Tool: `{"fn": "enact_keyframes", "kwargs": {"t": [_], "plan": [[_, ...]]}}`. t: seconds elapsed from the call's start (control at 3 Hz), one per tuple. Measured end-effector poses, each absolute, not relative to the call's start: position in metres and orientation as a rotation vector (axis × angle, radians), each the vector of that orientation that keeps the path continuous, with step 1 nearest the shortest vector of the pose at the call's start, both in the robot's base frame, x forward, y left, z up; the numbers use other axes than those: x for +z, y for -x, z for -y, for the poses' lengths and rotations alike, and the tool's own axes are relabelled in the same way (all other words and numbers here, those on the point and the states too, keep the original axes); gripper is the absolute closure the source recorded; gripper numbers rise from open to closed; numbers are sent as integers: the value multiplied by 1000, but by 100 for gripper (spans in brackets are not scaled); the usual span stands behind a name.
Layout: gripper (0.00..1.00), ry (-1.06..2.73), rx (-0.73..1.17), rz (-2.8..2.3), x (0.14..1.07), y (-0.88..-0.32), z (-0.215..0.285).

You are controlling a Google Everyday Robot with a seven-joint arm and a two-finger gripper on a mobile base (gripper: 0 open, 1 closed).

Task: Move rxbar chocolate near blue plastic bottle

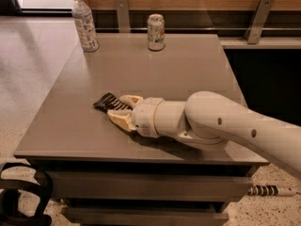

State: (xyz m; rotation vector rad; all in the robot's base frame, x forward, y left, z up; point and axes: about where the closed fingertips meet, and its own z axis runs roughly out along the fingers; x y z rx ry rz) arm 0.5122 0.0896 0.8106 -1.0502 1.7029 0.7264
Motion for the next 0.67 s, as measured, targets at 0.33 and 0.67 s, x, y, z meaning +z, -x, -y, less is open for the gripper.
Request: {"fn": "enact_keyframes", "kwargs": {"t": [0.33, 0.67], "plan": [[100, 1050, 726, -1703, 811, -512, -90], [100, 1050, 726, -1703, 811, -512, -90]]}}
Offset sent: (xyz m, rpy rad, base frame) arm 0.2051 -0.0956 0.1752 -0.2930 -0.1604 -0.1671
